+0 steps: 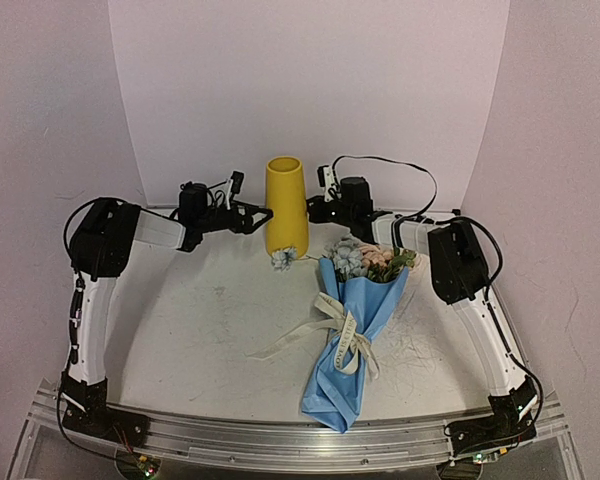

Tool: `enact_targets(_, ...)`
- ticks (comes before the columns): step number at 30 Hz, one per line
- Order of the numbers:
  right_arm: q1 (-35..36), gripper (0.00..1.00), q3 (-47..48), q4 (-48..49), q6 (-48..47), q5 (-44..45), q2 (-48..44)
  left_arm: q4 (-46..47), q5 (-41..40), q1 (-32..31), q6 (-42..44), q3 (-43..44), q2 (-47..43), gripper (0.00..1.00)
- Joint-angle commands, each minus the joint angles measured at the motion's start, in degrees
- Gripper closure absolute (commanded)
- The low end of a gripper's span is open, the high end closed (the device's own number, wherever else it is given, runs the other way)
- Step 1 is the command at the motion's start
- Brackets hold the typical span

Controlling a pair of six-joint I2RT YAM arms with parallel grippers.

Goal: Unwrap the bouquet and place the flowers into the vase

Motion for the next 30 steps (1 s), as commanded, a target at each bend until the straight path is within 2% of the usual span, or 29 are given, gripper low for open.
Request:
enact_targets(1,0.41,1.00,1.46,0.97,3.88,-4.87,1.29,2.33,2.37,-0.04,0.97,4.26,1.53,0.01)
enact_targets(14,1.64,1.00,2.95,1.53,8.76,-9.42,3.52,2.29,4.88,-0.21,2.46,1.21,-0.17,0.00)
enact_targets(30,4.53,1.00,8.46,2.44,12.24,-13.73,7.53,2.25,1.31,-0.15,6.78,-5.35,-4.24,0.01)
